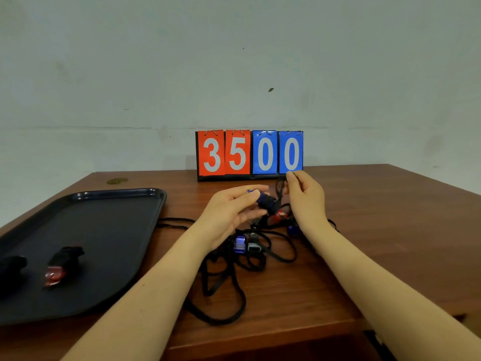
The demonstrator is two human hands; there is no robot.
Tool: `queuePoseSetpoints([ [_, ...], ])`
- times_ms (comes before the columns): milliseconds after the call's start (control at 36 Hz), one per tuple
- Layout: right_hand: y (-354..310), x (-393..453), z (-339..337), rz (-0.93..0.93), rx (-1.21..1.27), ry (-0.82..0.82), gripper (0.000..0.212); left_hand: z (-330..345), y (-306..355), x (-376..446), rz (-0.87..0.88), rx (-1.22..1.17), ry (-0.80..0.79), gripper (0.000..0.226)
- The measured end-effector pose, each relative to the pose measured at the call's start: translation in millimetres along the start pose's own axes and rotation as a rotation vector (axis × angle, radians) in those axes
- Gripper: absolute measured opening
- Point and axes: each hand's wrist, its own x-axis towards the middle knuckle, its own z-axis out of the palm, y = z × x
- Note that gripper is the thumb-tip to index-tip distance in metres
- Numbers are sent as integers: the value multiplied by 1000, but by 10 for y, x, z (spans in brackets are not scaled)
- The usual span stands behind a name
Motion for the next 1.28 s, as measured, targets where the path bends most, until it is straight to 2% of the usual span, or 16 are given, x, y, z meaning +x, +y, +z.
queuePoseSetpoints([
  [83, 2, -13, 4, 7, -11, -32, 26, 28, 49, -5, 0, -181, -10, 19],
  [278, -18, -84, 93, -20, -72, -269, 21, 20, 88, -21, -67, -517, -16, 21],
  [389, 7, -131, 145, -130, -258, -388, 20, -11, 110, 18, -45, -830, 68, 37],
  [444, 33, -164, 176, -196, -368, -468, 21, -49, 118, 44, -3, -930, 116, 44],
  [500, 29, -194, 196, -238, -377, -525, 23, -99, 110, 73, 23, -1005, 175, 46],
  [583, -14, -219, 213, -275, -371, -558, 20, -189, 75, 109, 43, -1072, 280, 40],
  [750, -51, -178, 203, -235, -328, -486, 13, -262, 86, 127, 94, -1166, 379, 36],
  [833, -60, -204, 190, -288, -413, -614, 11, -274, 67, 136, 108, -1159, 430, 35],
  [917, -64, -245, 238, -292, -450, -691, 12, -320, 17, 168, 135, -1084, 562, 38],
  [1056, -147, -232, 238, -7, -66, -519, 13, -417, 66, 117, 211, -1154, 651, 40],
  [1111, -136, -170, 187, 114, 125, -410, 11, -491, 21, 104, 217, -1209, 624, 38],
  [1139, -124, -137, 164, 187, 259, -364, 11, -467, 12, 23, 171, -1167, 615, 37],
  [1167, -127, -111, 145, 260, 419, -329, 13, -463, -11, 11, 154, -959, 633, 36],
  [1194, -139, -89, 129, 322, 581, -305, 15, -462, -33, 10, 149, -919, 638, 34],
  [1222, -164, -75, 113, 378, 734, -284, 17, -456, -43, 21, 131, -1030, 590, 29],
  [1278, -212, -55, 71, 494, 990, -230, 19, -436, 39, 56, 123, -1039, 547, 18],
])
